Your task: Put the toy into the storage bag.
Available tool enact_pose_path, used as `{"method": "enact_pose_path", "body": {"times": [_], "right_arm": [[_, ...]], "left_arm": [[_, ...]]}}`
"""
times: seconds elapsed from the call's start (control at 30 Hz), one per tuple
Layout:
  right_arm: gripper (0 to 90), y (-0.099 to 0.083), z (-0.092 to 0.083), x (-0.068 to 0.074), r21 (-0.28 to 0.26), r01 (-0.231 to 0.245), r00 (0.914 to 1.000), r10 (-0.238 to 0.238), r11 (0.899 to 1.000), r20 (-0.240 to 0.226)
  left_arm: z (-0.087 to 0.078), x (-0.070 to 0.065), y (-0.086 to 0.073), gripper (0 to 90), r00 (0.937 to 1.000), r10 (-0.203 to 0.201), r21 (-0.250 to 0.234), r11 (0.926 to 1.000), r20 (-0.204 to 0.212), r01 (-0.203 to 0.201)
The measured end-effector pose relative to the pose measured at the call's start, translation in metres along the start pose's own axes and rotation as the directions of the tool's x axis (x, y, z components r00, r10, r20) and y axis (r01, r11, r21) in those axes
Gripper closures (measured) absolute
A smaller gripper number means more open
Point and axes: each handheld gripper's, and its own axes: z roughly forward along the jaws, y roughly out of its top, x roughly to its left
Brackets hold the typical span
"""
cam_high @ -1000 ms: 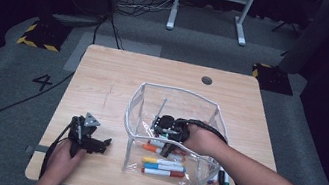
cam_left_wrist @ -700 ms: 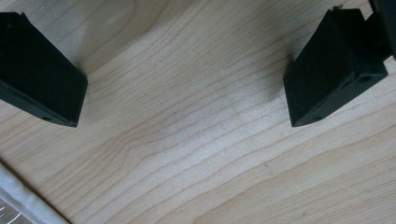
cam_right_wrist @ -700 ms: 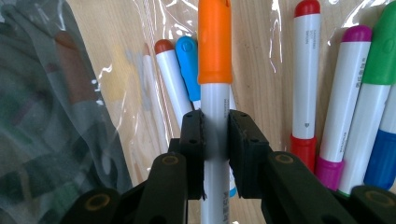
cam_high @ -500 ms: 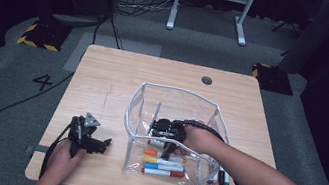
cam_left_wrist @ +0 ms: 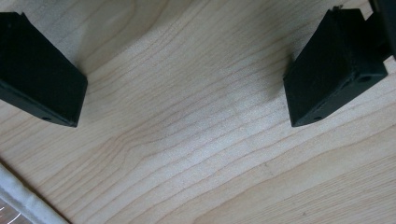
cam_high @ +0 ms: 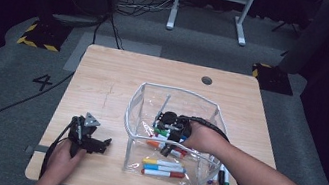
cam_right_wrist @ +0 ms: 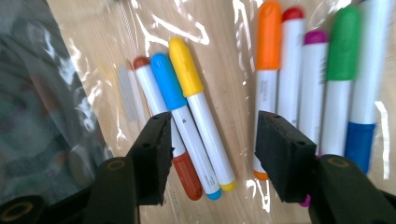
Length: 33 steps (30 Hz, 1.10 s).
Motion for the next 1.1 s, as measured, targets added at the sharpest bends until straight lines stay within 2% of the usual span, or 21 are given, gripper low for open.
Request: {"method": "enact_pose_path", "body": {"times": [0.13, 0.23, 0.3, 0.37, 0.43, 0.5, 0.6, 0.67, 0.7, 0.73, 0.8, 0.87, 0.93, 1.07, 1.1], "right_arm": [[44.9, -0.007, -0.024, 0.001, -0.082, -0.015, 0.9995, 0.017, 0.997, 0.025], [44.0, -0.016, -0.045, 0.003, -0.158, -0.031, 0.9979, 0.040, 0.987, 0.052], [43.8, -0.025, -0.061, 0.006, -0.221, -0.038, 0.9966, 0.053, 0.974, 0.063], [44.7, -0.034, -0.072, 0.009, -0.263, -0.032, 0.9957, 0.054, 0.964, 0.075], [46.6, -0.046, -0.088, 0.011, -0.316, -0.023, 0.9938, 0.056, 0.949, 0.096], [46.4, -0.057, -0.098, 0.011, -0.349, -0.031, 0.9935, 0.067, 0.937, 0.092], [45.6, -0.077, -0.114, 0.010, -0.411, -0.042, 0.9930, 0.083, 0.911, 0.084], [43.8, -0.092, -0.123, 0.008, -0.469, -0.059, 0.9936, 0.097, 0.881, 0.058], [41.5, -0.100, -0.127, 0.007, -0.495, -0.067, 0.9928, 0.107, 0.866, 0.054], [37.8, -0.108, -0.130, 0.007, -0.513, -0.069, 0.9915, 0.116, 0.856, 0.060], [30.7, -0.122, -0.136, 0.007, -0.540, -0.073, 0.9866, 0.140, 0.839, 0.084], [27.7, -0.135, -0.140, 0.006, -0.553, -0.083, 0.9798, 0.169, 0.829, 0.107], [25.2, -0.149, -0.143, 0.005, -0.574, -0.097, 0.9765, 0.190, 0.813, 0.103], [16.5, -0.175, -0.145, 0.006, -0.631, -0.139, 0.9712, 0.230, 0.763, 0.064], [16.7, -0.181, -0.145, 0.006, -0.638, -0.145, 0.9681, 0.241, 0.757, 0.067]], "left_arm": [[0.000, 0.000, 0.000, 0.0, 1.0000, 0.000, 0.000, 1.0000, 0.000, 0.000], [0.000, 0.000, 0.000, 0.0, 1.0000, 0.000, -0.001, 1.0000, 0.001, 0.000], [0.000, 0.000, 0.000, 0.0, 1.0000, 0.000, 0.000, 1.0000, 0.000, 0.000], [0.000, 0.000, 0.000, 0.0, 1.0000, 0.000, 0.000, 1.0000, 0.000, 0.000], [0.000, 0.000, 0.000, 0.0, 1.0000, 0.000, 0.000, 1.0000, 0.000, 0.000], [0.000, 0.000, 0.000, 0.0, 1.0000, 0.000, 0.000, 1.0000, 0.000, 0.000], [0.000, 0.000, 0.000, 0.0, 1.0000, 0.000, 0.000, 1.0000, 0.000, 0.000], [0.000, 0.000, 0.000, 0.0, 1.0000, 0.000, 0.000, 1.0000, 0.000, 0.000], [0.000, 0.000, 0.000, 0.0, 1.0000, 0.000, -0.001, 1.0000, 0.001, 0.000], [0.000, 0.000, 0.000, 0.0, 1.0000, 0.000, -0.001, 1.0000, 0.001, 0.000], [0.000, 0.000, 0.000, 0.0, 1.0000, 0.000, 0.000, 1.0000, 0.000, 0.000], [0.000, 0.000, 0.000, 0.0, 1.0000, -0.001, 0.000, 1.0000, 0.000, 0.001], [0.000, 0.000, 0.000, 0.0, 1.0000, -0.001, -0.001, 1.0000, 0.001, 0.001], [0.000, 0.000, 0.000, 0.0, 1.0000, 0.000, 0.000, 1.0000, 0.000, 0.000], [0.000, 0.000, 0.000, 0.0, 1.0000, 0.000, 0.000, 1.0000, 0.000, 0.000]]}}
